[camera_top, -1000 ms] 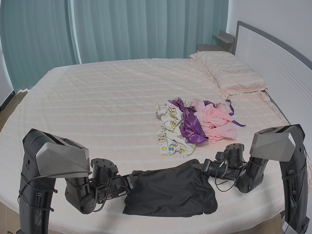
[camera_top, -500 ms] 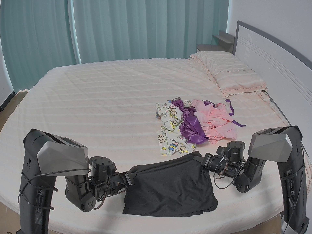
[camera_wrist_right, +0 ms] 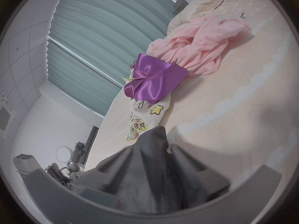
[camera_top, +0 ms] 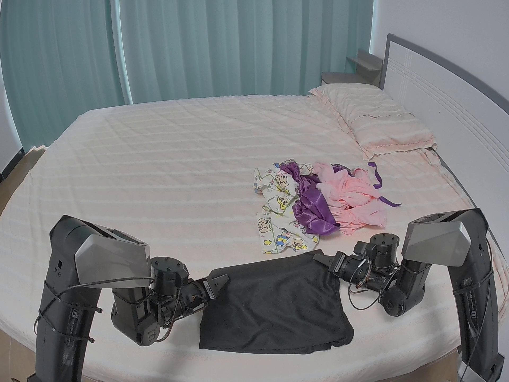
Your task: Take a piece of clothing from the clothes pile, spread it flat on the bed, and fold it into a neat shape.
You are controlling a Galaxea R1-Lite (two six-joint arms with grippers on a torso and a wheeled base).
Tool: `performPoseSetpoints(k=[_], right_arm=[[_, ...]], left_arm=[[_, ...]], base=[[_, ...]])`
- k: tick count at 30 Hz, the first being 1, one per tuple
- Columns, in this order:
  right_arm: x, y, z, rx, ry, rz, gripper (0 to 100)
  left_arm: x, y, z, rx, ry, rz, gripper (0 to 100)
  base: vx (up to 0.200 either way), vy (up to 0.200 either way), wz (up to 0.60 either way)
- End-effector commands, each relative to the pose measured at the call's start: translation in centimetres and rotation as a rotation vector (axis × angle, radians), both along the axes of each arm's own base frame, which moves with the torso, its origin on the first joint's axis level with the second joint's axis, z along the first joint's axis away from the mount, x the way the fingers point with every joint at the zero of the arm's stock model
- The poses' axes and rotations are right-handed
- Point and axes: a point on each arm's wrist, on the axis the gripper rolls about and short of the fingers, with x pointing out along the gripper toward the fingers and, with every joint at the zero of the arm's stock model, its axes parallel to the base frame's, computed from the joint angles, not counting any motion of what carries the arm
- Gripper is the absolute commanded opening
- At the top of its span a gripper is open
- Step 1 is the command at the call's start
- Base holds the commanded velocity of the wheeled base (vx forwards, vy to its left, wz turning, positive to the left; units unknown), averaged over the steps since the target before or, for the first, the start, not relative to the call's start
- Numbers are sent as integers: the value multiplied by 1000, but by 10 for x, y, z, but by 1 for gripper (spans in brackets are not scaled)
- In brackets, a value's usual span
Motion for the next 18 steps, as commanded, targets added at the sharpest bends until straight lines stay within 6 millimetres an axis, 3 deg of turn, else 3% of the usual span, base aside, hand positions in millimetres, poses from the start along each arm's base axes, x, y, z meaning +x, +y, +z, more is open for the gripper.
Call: performPoseSetpoints(k=[1, 5, 8, 14, 18], right_arm=[[-1, -5, 1, 2, -5, -12, 100], [-4, -15, 7, -2, -20, -48, 100], [-14, -30, 19, -7, -23, -87, 100], [-28, -35, 18, -30, -5, -75, 100], [-30, -33, 15, -42, 4, -67, 100]], left_arm=[[-1, 3, 1, -2, 1, 9, 100], [-2, 6, 12, -9, -21, 19, 100], [-16, 14, 28, -38, -1, 15, 100], [-29, 17, 31, -68, 47, -61, 100], [-32, 17, 30, -70, 60, -74, 100]], base=[[0, 0, 0], [0, 0, 0], [0, 0, 0], [0, 0, 0], [-200, 0, 0]])
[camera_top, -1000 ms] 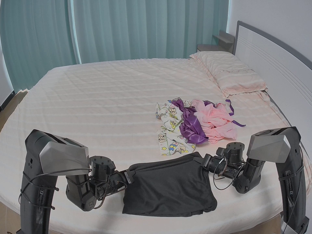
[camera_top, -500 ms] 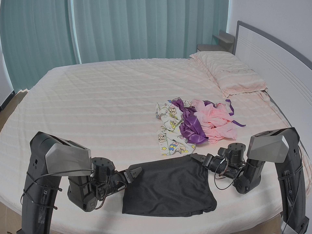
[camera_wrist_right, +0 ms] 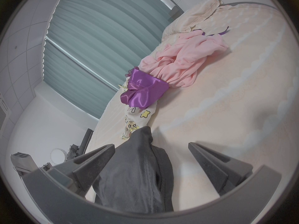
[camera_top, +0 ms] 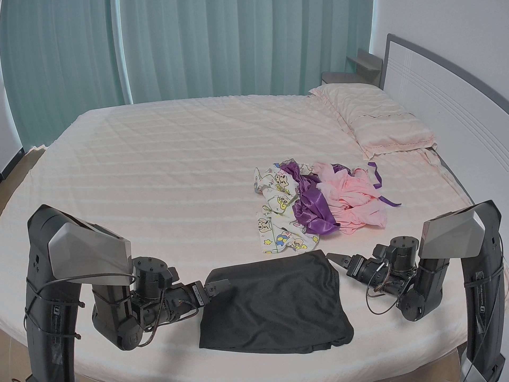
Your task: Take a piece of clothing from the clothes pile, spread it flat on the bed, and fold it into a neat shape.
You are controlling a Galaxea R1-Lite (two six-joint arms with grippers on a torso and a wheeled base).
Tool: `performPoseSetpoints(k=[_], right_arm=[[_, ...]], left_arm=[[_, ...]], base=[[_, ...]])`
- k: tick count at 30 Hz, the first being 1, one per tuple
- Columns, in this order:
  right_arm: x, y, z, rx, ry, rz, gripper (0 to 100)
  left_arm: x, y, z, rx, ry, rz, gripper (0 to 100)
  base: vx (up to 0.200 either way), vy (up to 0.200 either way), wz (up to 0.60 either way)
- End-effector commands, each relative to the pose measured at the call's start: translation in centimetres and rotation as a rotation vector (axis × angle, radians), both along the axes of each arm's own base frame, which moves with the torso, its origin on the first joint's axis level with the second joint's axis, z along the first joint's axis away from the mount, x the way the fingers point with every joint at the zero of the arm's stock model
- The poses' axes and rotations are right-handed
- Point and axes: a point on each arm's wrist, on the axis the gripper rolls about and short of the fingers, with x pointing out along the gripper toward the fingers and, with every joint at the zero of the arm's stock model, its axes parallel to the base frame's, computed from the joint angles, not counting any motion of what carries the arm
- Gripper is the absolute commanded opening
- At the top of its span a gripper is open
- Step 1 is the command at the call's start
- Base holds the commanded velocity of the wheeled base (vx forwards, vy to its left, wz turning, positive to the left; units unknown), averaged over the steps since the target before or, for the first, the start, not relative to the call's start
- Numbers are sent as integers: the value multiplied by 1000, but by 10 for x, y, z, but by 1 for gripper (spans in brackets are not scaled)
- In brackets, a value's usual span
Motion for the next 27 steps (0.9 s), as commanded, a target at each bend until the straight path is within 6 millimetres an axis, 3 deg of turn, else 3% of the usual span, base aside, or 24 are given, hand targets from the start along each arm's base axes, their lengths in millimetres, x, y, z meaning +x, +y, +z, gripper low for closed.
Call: performPoseSetpoints(k=[1, 8, 14, 27], right_arm=[[-4, 0, 2, -7, 6, 6, 100], [-5, 0, 1, -12, 6, 9, 100], [-8, 2, -1, -17, 17, 18, 100], [-16, 5, -5, -68, 19, 56, 100]], left_arm=[[-4, 1, 6, -3, -5, -3, 100], [-14, 5, 2, -28, 51, -99, 100], [-18, 3, -12, 59, 34, -166, 100], [-17, 4, -18, 92, 27, -141, 100]], base=[[-200, 0, 0], [-200, 0, 0], [0, 0, 0], [0, 0, 0]])
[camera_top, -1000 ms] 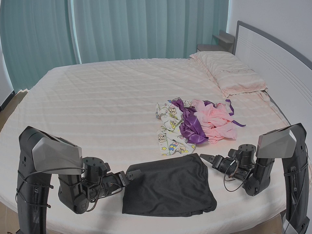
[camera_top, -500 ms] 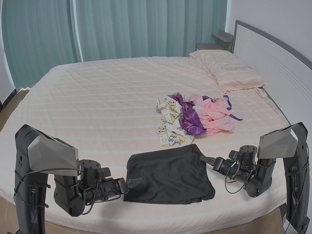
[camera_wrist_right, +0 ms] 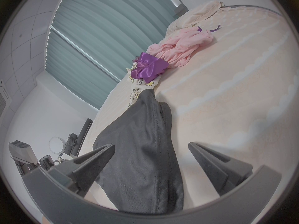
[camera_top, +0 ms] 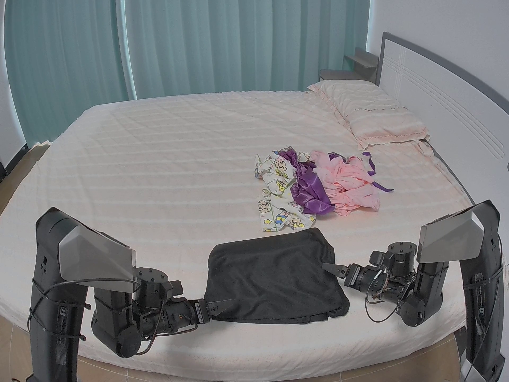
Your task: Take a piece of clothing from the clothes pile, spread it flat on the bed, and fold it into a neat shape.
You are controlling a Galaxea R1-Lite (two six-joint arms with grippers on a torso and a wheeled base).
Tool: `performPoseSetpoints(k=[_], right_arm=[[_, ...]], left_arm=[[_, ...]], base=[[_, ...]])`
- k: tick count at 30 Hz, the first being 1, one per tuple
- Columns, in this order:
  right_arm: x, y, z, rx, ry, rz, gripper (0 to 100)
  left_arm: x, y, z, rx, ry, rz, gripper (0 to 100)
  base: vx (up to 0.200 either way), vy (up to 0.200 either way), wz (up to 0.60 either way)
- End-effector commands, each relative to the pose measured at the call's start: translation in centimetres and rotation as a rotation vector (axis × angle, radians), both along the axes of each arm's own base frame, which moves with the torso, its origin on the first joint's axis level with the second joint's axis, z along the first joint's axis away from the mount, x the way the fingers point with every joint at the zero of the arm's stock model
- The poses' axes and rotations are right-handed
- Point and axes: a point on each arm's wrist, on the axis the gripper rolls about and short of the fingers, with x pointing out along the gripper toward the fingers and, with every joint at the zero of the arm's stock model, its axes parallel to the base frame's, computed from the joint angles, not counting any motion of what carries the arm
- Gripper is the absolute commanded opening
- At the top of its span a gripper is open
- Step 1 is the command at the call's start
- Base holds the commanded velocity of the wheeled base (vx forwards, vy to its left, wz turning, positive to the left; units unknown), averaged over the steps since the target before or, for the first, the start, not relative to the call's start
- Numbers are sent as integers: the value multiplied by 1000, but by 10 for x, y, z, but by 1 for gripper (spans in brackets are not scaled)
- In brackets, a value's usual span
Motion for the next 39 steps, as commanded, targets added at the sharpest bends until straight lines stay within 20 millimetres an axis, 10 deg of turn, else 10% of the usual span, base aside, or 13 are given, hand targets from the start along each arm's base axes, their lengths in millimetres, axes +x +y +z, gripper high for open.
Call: performPoseSetpoints(k=[1, 15, 16, 28, 29, 39], right_arm=[[-2, 0, -2, -6, 10, 4, 100], [-13, -1, -7, -70, 20, 47, 100], [-13, -1, -7, -70, 20, 47, 100], [-44, -1, -19, -141, 83, 227, 100], [-45, -1, -19, -142, 85, 229, 0], [-49, 2, -19, -148, 91, 244, 0]], left_arm=[[0, 0, -4, 6, 13, 2, 100], [5, -14, -9, 42, -20, 18, 100], [5, -14, -9, 43, -21, 19, 0], [-8, -13, -7, 57, 6, 5, 0], [-8, -13, -7, 56, 5, 3, 0], [-8, -12, -7, 57, 5, 9, 0]], base=[[0, 0, 0], [0, 0, 0], [0, 0, 0], [0, 0, 0], [0, 0, 0], [0, 0, 0]])
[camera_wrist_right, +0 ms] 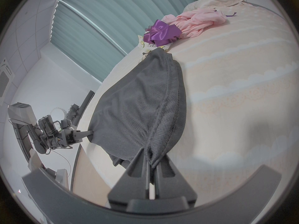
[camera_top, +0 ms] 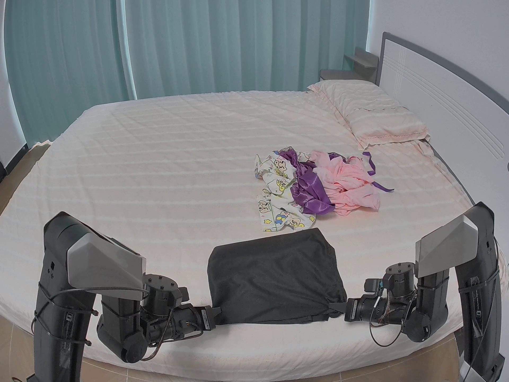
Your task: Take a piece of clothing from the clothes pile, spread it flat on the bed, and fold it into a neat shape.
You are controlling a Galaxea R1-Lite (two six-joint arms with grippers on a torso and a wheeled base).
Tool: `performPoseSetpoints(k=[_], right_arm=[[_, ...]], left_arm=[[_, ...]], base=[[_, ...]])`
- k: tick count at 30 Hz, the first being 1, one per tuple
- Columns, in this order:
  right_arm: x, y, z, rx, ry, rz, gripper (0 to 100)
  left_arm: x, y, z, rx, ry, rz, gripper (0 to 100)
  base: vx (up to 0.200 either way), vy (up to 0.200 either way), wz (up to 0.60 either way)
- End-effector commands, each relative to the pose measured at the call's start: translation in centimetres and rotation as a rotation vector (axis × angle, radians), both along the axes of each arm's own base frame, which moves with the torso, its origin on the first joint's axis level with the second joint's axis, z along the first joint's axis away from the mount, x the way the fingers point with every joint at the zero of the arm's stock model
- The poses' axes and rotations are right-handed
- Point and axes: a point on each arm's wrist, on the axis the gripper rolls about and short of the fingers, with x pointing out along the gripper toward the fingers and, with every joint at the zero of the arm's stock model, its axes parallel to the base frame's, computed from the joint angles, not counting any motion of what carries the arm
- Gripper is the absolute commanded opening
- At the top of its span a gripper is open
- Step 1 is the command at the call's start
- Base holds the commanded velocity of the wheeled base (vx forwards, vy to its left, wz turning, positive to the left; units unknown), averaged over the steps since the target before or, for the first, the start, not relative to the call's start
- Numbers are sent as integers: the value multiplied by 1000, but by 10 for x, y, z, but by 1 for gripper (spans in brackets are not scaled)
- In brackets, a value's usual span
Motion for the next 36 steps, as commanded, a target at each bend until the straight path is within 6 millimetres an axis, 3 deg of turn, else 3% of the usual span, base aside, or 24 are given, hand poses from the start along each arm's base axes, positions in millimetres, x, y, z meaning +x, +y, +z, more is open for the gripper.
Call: performPoseSetpoints(k=[1, 12, 31, 32, 33, 34, 36], right_arm=[[-2, -1, 1, -6, 0, 3, 0], [-20, -6, 15, -40, -3, 69, 0], [-19, -7, 7, -72, 44, 81, 0], [-19, -6, 7, -71, 43, 83, 100], [-19, -6, 7, -71, 43, 83, 100], [-19, -7, 7, -71, 43, 81, 100], [-18, -6, 7, -70, 38, 81, 100]], left_arm=[[1, 1, 1, -2, -3, 7, 0], [-1, 4, 15, 6, 19, 11, 0], [4, 13, 10, 48, 115, 38, 0], [4, 13, 10, 48, 115, 38, 0], [4, 12, 10, 48, 115, 37, 0], [4, 12, 10, 48, 115, 37, 100], [4, 12, 10, 48, 115, 37, 100]], base=[[0, 0, 0], [0, 0, 0], [0, 0, 0], [0, 0, 0], [0, 0, 0], [0, 0, 0], [0, 0, 0]])
